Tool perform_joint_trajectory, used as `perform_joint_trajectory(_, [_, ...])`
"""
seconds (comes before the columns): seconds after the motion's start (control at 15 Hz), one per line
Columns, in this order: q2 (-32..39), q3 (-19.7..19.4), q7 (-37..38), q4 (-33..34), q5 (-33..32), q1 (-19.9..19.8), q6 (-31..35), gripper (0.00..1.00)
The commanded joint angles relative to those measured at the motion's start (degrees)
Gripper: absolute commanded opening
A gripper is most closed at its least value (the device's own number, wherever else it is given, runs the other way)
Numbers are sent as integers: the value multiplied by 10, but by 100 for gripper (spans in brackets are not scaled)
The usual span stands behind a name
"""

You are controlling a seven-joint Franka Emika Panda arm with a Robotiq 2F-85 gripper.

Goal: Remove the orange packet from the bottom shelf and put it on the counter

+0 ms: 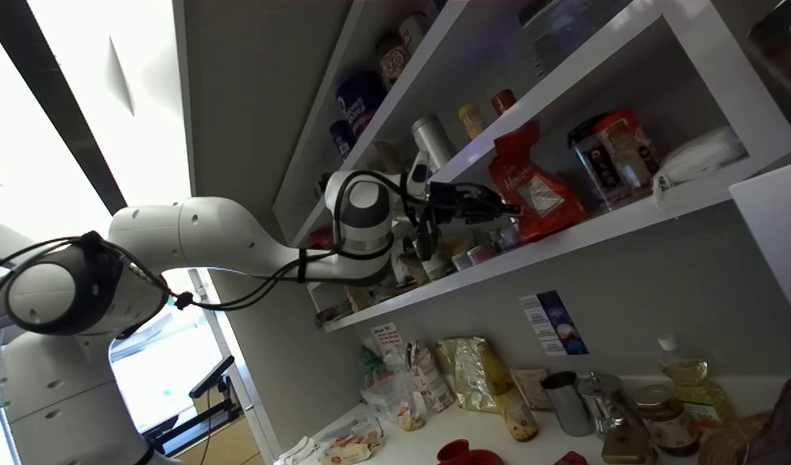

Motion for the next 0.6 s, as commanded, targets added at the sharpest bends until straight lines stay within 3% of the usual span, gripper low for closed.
perform_joint_trajectory(0.0, [-106,1,-30,-93,39,4,-38,2])
perform_joint_trajectory(0.4, [-224,-11,-55,-193,60,38,-74,2])
perform_joint_trajectory(0.47, [-234,-49,-62,-204,60,90,-82,2])
perform_joint_trajectory(0.53, [-243,-56,-77,-220,73,109,-77,2])
